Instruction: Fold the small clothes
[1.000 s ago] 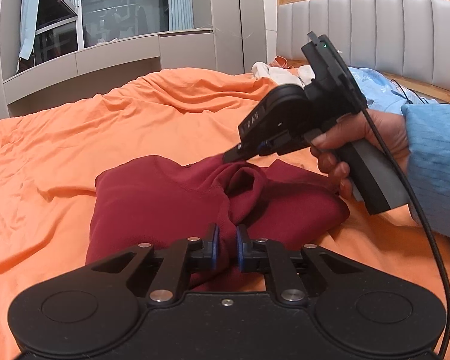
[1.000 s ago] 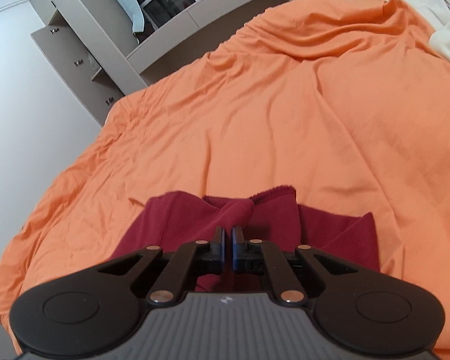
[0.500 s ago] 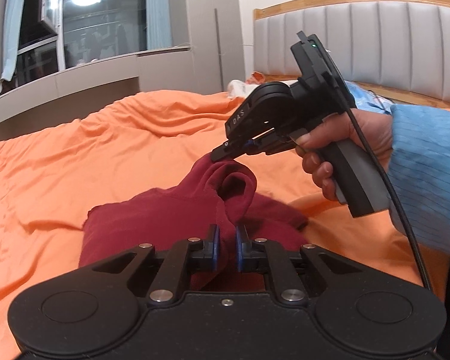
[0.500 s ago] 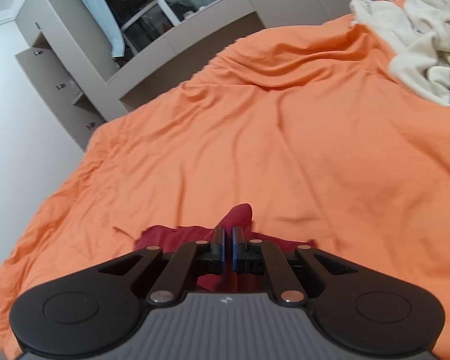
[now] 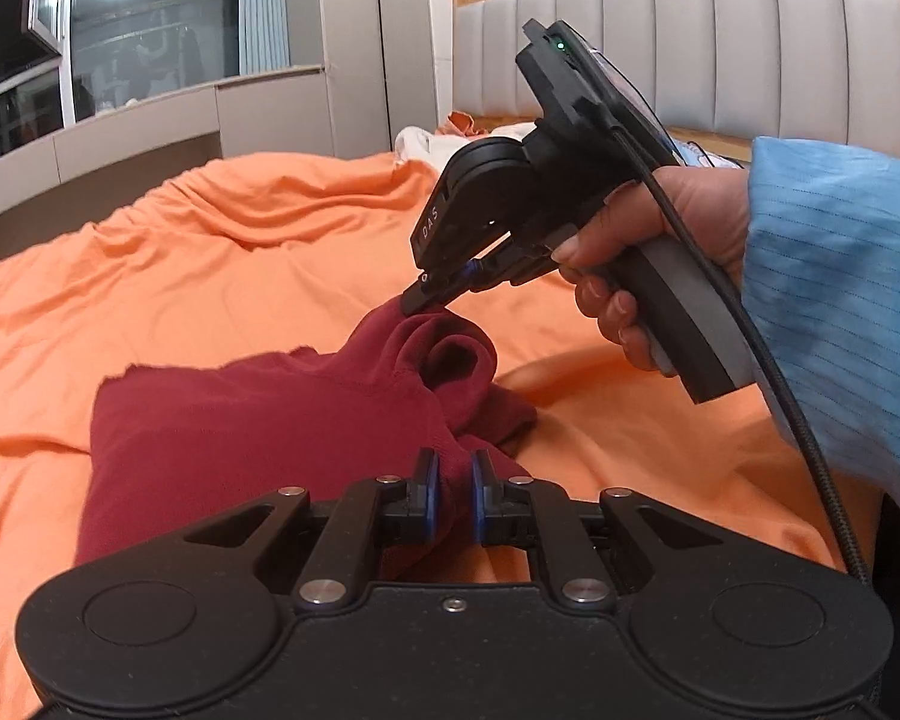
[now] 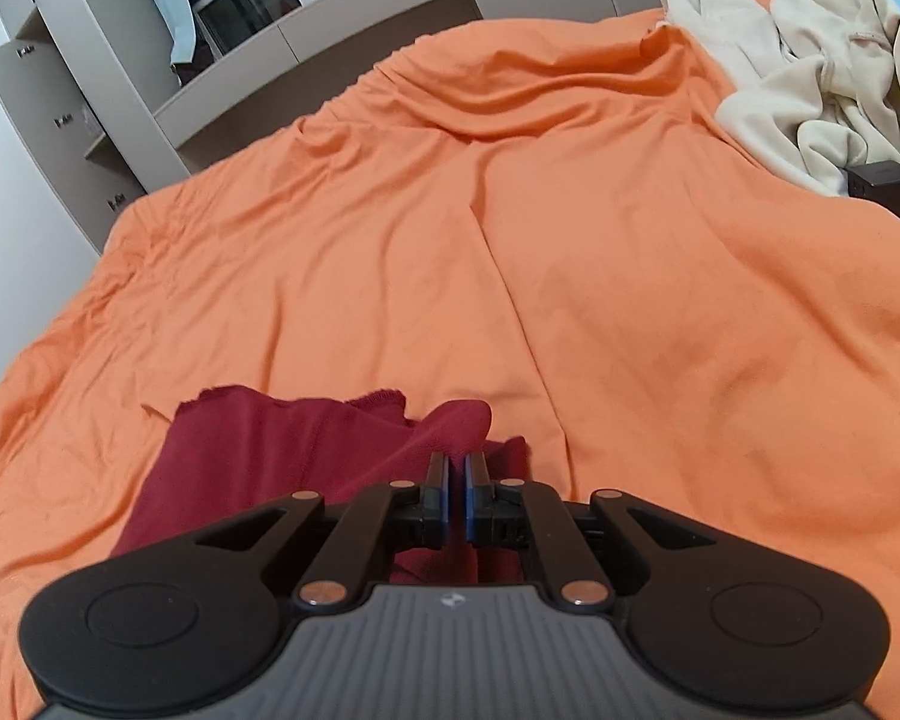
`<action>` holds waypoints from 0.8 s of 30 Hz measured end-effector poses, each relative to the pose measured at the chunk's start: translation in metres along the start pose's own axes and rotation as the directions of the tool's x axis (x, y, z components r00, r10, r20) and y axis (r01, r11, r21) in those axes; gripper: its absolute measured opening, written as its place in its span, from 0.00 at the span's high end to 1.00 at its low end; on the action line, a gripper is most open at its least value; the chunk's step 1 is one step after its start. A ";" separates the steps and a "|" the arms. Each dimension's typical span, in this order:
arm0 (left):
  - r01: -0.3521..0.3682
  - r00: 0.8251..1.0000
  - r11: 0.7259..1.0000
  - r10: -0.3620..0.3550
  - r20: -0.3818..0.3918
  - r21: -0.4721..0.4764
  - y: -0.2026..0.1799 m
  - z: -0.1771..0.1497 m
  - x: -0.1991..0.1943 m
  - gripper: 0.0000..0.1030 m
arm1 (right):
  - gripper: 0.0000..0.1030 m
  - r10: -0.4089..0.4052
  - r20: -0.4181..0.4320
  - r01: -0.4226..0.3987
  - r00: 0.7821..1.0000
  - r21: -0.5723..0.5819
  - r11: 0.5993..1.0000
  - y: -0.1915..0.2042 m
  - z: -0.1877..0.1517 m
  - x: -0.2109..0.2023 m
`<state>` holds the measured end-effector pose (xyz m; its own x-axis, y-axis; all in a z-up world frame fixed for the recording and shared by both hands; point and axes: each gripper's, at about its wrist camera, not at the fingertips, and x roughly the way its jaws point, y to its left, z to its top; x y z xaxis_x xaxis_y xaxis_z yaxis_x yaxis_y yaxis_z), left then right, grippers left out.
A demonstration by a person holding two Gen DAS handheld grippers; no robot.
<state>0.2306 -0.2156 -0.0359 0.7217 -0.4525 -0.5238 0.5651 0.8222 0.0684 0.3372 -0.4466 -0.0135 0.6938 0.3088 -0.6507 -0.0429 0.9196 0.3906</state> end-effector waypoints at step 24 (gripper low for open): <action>0.018 0.999 0.952 -0.028 -0.026 -0.306 0.130 0.015 -0.029 0.01 | 0.03 -0.185 0.139 0.223 0.973 -0.341 0.913 0.023 -0.031 -0.064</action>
<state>0.2893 -0.1014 0.0011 0.6951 -0.4657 -0.5476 0.4289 0.8800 -0.2041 0.2697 -0.4378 0.0168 0.7829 0.0963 -0.6146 -0.1297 0.9915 -0.0099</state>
